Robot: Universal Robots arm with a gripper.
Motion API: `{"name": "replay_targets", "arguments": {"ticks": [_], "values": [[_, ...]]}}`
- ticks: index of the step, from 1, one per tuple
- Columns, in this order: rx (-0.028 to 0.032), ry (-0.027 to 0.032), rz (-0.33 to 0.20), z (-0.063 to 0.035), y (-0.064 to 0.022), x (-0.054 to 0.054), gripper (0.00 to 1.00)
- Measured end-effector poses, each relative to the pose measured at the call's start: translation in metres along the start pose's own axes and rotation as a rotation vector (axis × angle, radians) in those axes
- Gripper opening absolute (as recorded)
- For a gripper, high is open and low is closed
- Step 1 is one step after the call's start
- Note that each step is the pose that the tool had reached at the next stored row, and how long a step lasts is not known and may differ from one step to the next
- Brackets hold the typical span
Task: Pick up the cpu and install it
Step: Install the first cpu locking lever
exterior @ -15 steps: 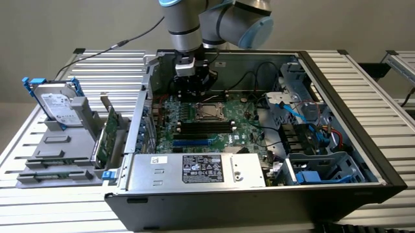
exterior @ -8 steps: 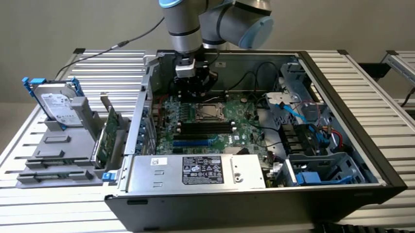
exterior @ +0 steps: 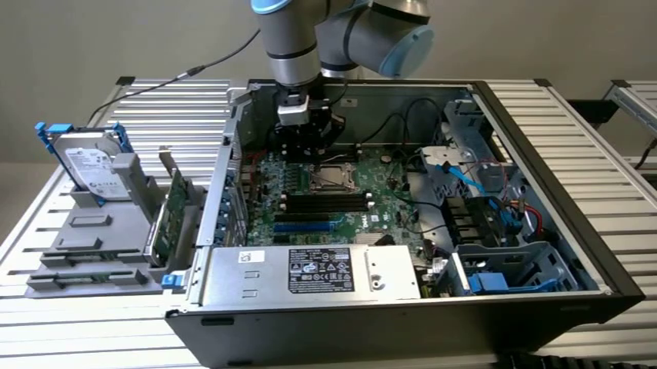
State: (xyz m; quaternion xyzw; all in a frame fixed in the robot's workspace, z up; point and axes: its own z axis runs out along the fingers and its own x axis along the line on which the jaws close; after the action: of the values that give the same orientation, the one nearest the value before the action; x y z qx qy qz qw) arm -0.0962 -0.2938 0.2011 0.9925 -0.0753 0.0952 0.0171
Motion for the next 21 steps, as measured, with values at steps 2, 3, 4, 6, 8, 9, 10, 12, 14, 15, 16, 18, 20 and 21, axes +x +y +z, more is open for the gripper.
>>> {"name": "replay_targets", "arguments": {"ticks": [2,3,4,6,8,9,10,12,14,15,16,18,20,21], "values": [[0.0013,-0.0002,0.000,0.0000,0.0000,0.0000,0.11],[0.0020,-0.0003,0.000,0.0000,0.0000,0.0000,0.11],[0.0025,-0.0003,0.001,0.0000,0.0000,0.0000,0.11],[0.0035,-0.0002,0.000,0.0000,0.0006,0.0001,0.11],[0.0040,-0.0003,0.000,-0.0002,0.0019,0.0004,0.11],[0.0041,-0.0004,-0.001,-0.0005,0.0026,0.0005,0.11],[0.0045,-0.0005,-0.001,-0.0008,0.0030,0.0006,0.11],[0.0062,-0.0009,-0.001,-0.0015,0.0034,0.0008,0.11],[0.0087,-0.0012,-0.001,-0.0024,0.0034,0.0010,0.11],[0.0102,-0.0013,-0.001,-0.0028,0.0034,0.0011,0.11],[0.0119,-0.0016,-0.001,-0.0033,0.0035,0.0012,0.11],[0.0163,-0.0022,-0.001,-0.0044,0.0036,0.0015,0.11],[0.0214,-0.0028,-0.001,-0.0059,0.0039,0.0018,0.11],[0.0236,-0.0031,-0.002,-0.0066,0.0040,0.0019,0.11]]}}
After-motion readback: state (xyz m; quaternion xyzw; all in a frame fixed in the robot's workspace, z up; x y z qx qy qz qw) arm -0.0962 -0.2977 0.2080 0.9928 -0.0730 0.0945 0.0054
